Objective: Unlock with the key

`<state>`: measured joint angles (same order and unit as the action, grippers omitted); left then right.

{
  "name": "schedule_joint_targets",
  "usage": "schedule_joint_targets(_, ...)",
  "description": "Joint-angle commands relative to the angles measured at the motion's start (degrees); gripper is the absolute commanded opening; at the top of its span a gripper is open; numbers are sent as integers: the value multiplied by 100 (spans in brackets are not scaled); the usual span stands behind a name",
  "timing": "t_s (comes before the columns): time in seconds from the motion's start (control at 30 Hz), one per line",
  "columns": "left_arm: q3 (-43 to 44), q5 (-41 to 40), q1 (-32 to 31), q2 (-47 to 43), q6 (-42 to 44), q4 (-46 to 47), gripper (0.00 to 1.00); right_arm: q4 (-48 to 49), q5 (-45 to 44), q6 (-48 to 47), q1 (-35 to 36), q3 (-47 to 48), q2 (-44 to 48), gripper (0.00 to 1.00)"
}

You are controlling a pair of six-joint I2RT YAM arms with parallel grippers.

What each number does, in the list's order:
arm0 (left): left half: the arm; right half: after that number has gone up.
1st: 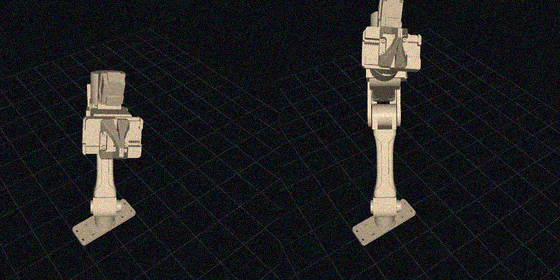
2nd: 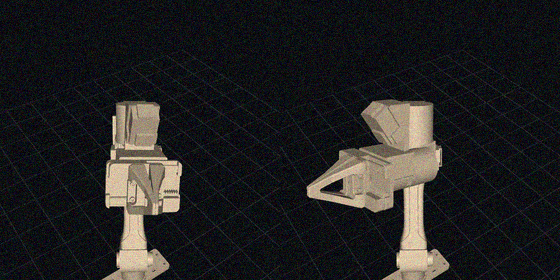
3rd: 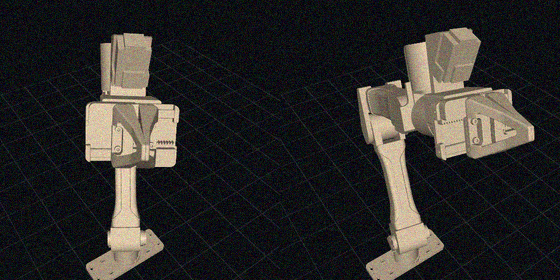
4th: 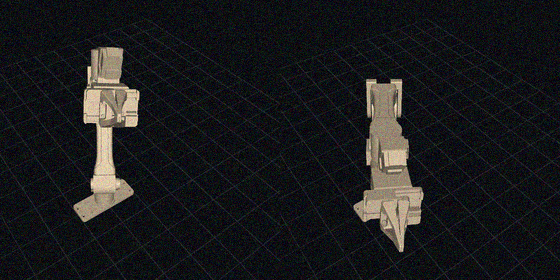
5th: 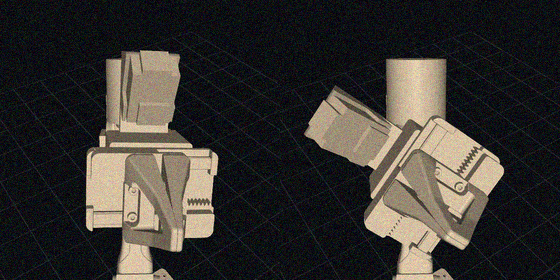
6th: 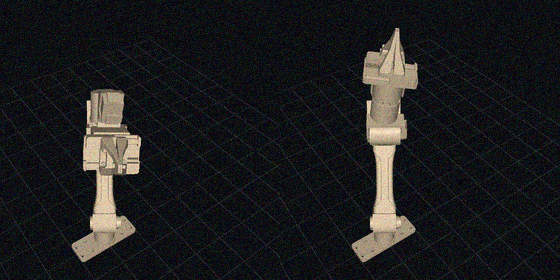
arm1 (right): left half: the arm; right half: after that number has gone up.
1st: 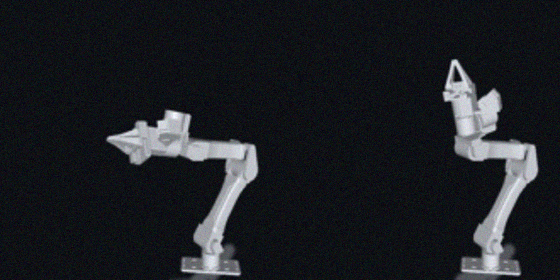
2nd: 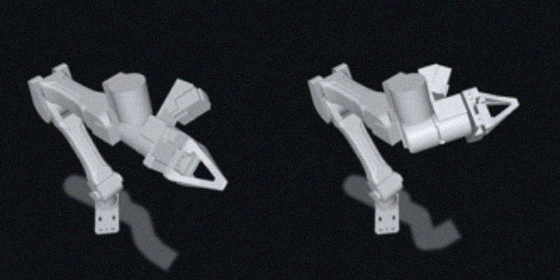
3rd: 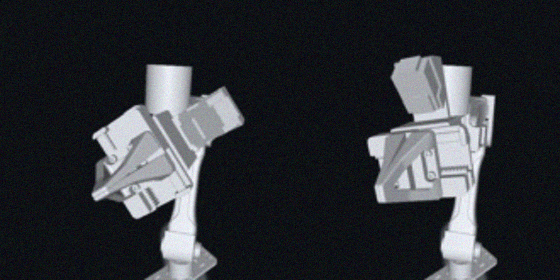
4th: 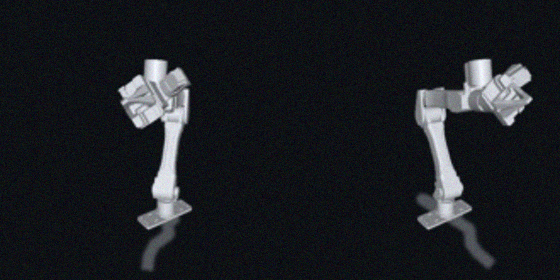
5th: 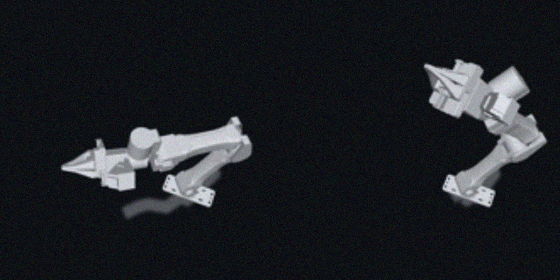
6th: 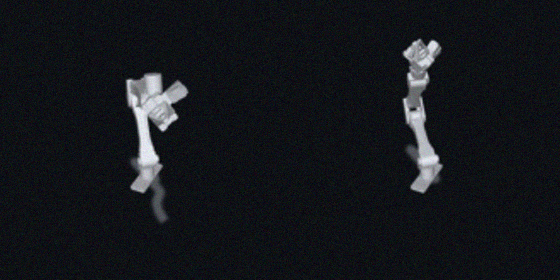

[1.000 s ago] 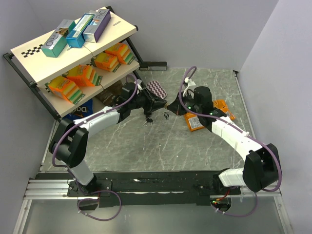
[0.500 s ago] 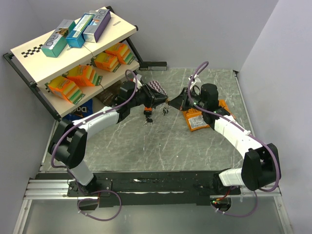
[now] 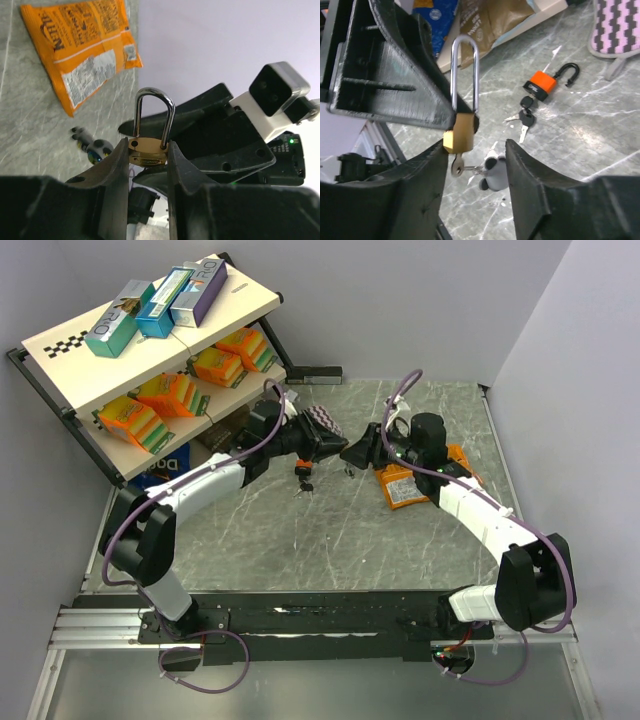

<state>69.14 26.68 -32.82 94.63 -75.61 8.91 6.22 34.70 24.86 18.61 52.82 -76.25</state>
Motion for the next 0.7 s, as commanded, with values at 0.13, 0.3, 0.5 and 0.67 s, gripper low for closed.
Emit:
schedule_joint_targets(0.13, 126, 540, 267, -120, 1002, -389, 1, -24, -174, -342, -77, -149, 725, 68)
schedule_joint_targets(0.3, -155, 1084, 425, -339, 1803, -329, 1, -94, 326, -307, -261, 0, 1103, 75)
schedule_joint_targets(0.5, -287, 2385, 434, -621, 2936, -258, 1, -288, 1705, -175, -270, 869, 551, 77)
schedule_joint_targets(0.67, -209, 2913, 434, -841, 3395, -556, 1, 37, 2523, 212, -253, 1125, 67, 77)
